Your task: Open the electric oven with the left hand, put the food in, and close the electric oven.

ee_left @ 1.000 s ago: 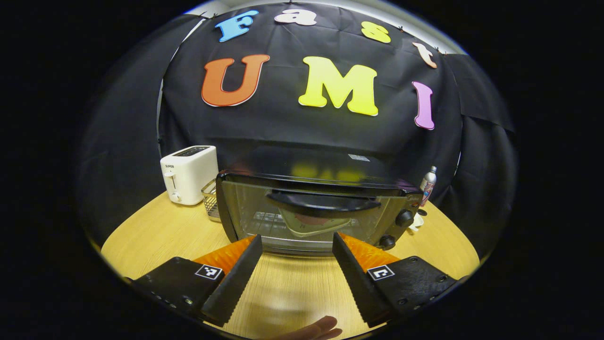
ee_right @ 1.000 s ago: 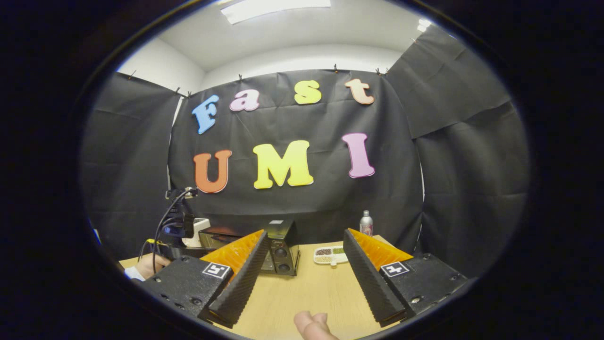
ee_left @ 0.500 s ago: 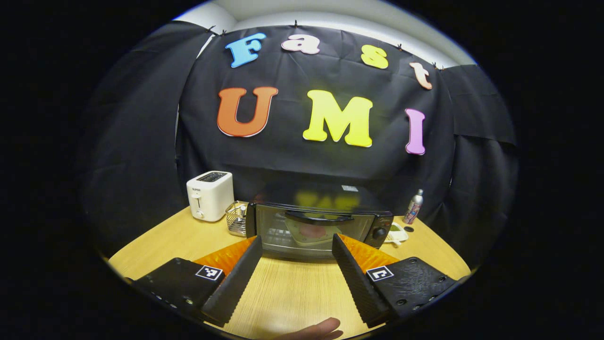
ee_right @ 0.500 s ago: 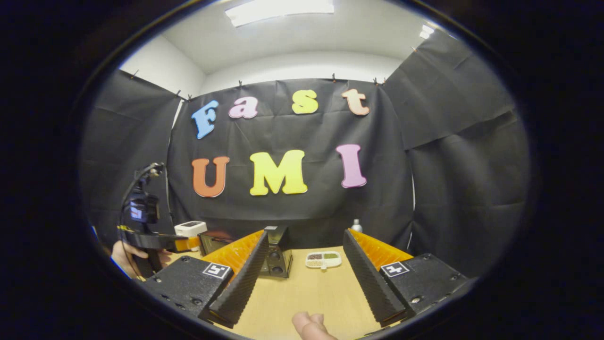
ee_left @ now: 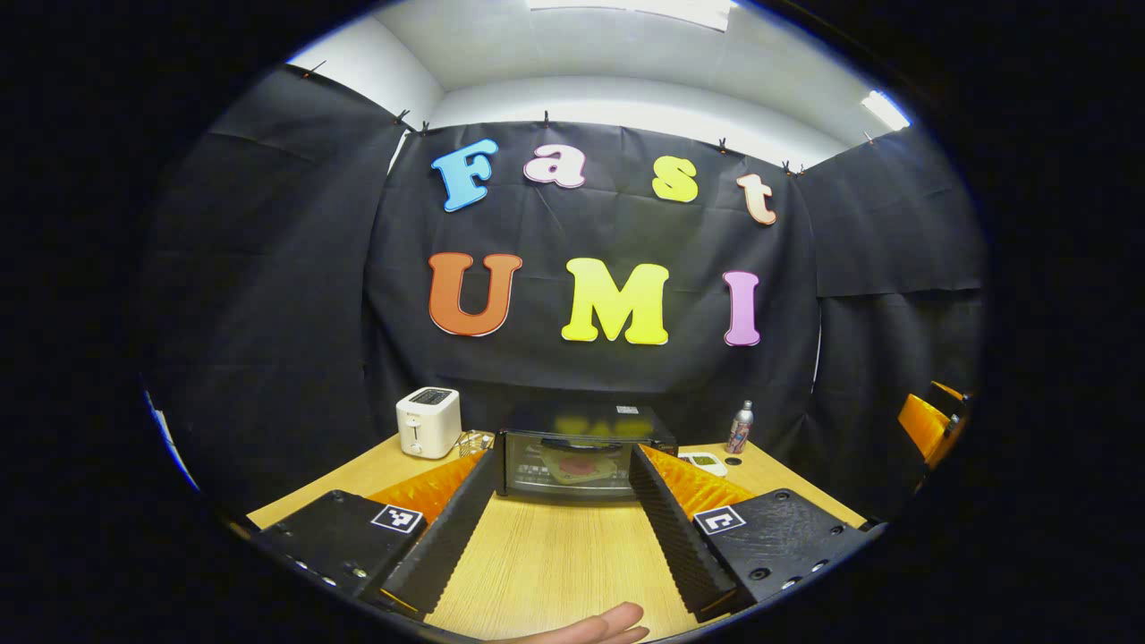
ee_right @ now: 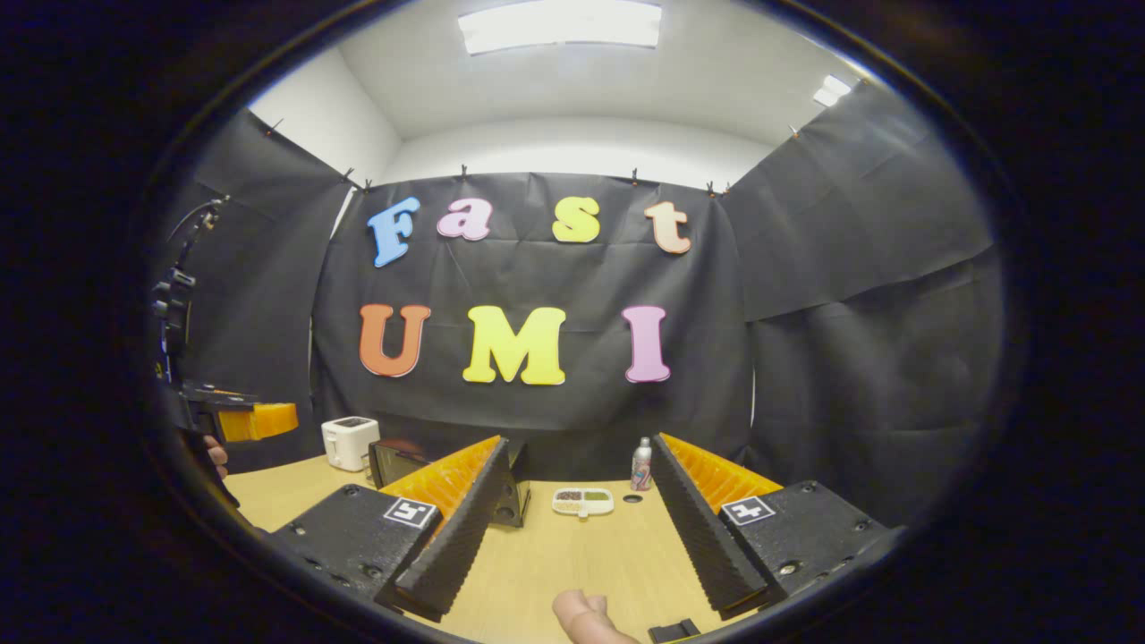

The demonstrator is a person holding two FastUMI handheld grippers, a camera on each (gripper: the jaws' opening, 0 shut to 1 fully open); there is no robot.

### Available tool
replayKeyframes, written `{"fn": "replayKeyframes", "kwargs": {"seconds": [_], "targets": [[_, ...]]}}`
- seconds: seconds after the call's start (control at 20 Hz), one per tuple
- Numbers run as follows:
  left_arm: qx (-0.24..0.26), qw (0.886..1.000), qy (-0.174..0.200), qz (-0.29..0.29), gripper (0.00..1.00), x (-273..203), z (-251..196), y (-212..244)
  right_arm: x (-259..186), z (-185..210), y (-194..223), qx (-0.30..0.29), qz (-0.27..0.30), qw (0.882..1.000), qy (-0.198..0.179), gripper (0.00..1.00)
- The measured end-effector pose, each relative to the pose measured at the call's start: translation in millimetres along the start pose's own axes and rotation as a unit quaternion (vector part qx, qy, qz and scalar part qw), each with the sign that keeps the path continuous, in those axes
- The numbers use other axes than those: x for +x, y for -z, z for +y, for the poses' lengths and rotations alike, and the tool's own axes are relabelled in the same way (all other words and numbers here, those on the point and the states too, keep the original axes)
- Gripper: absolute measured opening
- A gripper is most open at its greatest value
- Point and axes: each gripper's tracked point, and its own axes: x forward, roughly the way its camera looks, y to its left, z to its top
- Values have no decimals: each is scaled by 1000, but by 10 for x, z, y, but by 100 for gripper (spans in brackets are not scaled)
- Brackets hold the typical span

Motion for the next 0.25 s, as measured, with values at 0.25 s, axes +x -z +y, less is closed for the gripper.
{"fn": "replayKeyframes", "kwargs": {"seconds": [0.25], "targets": [[-18, 999, 14, -46, 94, -341, -6, -89, -142, -79, -2, 19, -1, 1000, -5, 96]]}}
